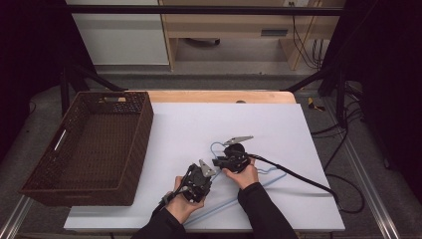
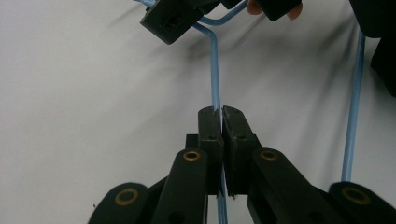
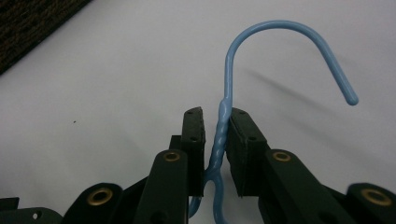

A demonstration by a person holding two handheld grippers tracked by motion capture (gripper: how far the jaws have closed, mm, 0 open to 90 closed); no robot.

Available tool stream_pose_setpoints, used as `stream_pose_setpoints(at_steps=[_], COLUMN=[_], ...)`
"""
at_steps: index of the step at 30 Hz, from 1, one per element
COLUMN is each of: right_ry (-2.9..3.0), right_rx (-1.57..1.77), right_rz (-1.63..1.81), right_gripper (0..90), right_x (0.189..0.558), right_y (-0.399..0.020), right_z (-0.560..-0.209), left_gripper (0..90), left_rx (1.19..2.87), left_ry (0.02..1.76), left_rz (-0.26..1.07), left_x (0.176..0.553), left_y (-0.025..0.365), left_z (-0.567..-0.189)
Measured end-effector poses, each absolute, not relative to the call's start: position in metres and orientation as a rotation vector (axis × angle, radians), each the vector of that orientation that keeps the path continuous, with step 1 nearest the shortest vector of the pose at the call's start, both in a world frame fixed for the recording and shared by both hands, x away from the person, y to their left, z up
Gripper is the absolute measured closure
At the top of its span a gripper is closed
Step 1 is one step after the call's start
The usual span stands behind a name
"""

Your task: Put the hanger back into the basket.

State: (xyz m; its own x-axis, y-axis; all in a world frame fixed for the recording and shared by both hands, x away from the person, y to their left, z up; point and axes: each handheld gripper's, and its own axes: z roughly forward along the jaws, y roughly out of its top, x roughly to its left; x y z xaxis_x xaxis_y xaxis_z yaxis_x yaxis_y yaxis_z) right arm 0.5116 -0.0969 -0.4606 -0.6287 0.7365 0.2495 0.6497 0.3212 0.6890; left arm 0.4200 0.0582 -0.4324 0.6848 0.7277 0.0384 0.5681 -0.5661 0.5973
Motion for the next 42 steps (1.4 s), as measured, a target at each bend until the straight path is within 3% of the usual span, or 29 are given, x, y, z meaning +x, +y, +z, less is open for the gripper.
stream_pose_setpoints(at_steps=[8, 22, 29, 34, 42], right_ry=[2.437, 2.413, 2.414, 2.403, 2.402], right_rx=[1.328, 1.311, 1.276, 1.251, 1.237], right_rz=[1.261, 1.297, 1.323, 1.340, 1.350], right_gripper=[85.0, 86.0, 85.9, 85.9, 85.9], right_x=[0.511, 0.504, 0.500, 0.500, 0.498], right_y=[-0.099, -0.101, -0.102, -0.103, -0.104], right_z=[-0.454, -0.449, -0.445, -0.443, -0.440], left_gripper=[86.8, 84.2, 59.7, 51.9, 63.2], left_rx=[2.356, 2.359, 2.416, 2.442, 2.421], left_ry=[0.989, 0.938, 0.892, 0.899, 0.920], left_rz=[0.397, 0.352, 0.339, 0.288, 0.218], left_x=[0.419, 0.420, 0.428, 0.435, 0.444], left_y=[0.056, 0.057, 0.060, 0.056, 0.054], left_z=[-0.434, -0.433, -0.426, -0.432, -0.439])
